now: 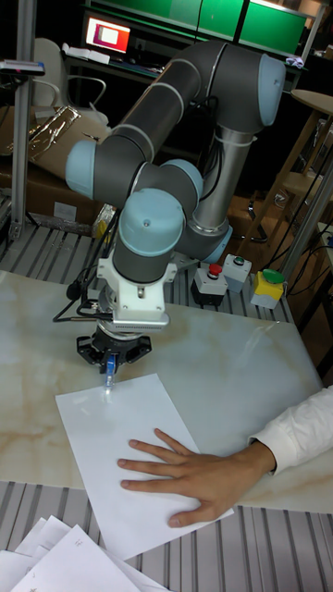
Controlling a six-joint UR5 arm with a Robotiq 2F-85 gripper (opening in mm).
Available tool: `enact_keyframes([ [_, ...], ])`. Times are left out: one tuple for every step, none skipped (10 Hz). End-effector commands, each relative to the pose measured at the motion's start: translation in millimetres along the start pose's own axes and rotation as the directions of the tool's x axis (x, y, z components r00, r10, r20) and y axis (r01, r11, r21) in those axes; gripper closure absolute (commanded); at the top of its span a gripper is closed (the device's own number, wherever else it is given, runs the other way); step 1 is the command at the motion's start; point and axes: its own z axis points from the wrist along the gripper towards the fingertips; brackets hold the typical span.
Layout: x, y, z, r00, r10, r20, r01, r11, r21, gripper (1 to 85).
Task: Use the correction tape on paper
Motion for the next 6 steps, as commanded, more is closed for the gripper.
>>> enact_keyframes([
  [5.7,4.9,-3.4,1.000,0.010,-0.012,-0.010,1.000,-0.015,84.0],
  [11.7,1.1,-4.0,0.999,0.009,-0.031,-0.009,1.000,0.002,84.0],
  [13.6,1.0,-5.3,0.999,0.010,-0.031,-0.010,1.000,0.005,84.0],
  [12.0,0.6,-7.2,1.000,0.007,-0.018,-0.007,1.000,0.009,84.0],
  [7.5,-1.3,-10.9,1.000,0.001,-0.001,-0.001,1.000,0.021,84.0],
  [2.8,-1.4,-15.9,1.000,-0.006,0.015,0.006,1.000,0.027,84.0],
])
